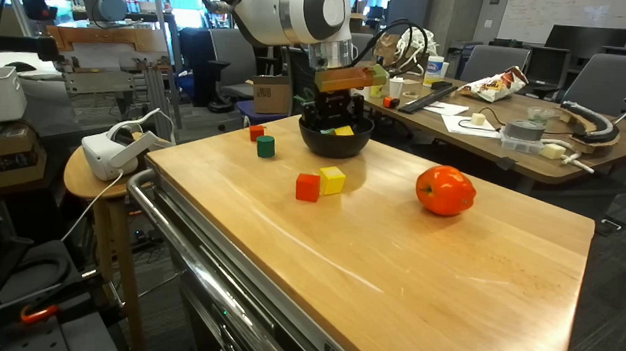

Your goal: Move the apple toy to the right and put the toys in the bowl on the counter

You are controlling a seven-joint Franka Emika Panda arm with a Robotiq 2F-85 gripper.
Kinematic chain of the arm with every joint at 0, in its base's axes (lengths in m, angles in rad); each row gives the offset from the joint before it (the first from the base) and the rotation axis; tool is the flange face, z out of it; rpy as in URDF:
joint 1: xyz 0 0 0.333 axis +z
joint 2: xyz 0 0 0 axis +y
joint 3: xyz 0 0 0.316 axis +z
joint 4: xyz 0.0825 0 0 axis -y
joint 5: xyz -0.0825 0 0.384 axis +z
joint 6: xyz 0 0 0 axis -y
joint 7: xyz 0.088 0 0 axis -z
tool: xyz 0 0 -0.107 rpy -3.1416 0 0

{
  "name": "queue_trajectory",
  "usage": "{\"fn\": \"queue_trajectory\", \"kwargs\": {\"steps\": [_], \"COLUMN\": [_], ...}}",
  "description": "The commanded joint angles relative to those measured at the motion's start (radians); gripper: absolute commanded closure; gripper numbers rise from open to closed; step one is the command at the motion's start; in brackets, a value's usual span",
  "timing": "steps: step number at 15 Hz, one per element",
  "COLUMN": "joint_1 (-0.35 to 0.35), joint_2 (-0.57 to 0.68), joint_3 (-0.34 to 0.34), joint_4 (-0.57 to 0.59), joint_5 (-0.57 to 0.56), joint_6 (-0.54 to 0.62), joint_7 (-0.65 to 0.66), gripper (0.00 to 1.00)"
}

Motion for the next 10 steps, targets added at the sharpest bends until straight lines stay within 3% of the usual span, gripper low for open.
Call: {"fn": "queue_trajectory", "kwargs": {"steps": [1,6,10], "joint_1": [-0.006,-0.025,-0.048], "joint_2": [-0.095,-0.294,-0.475], "joint_3": [0.013,0.024,0.054], "joint_4": [-0.044,-0.191,-0.362], "joint_5": [-0.008,0.022,0.167], "joint_6": [0.005,0.004,-0.032], "joint_7": [-0.019,-0.04,-0.183], "gripper": [0.47,0.47,0.47]}}
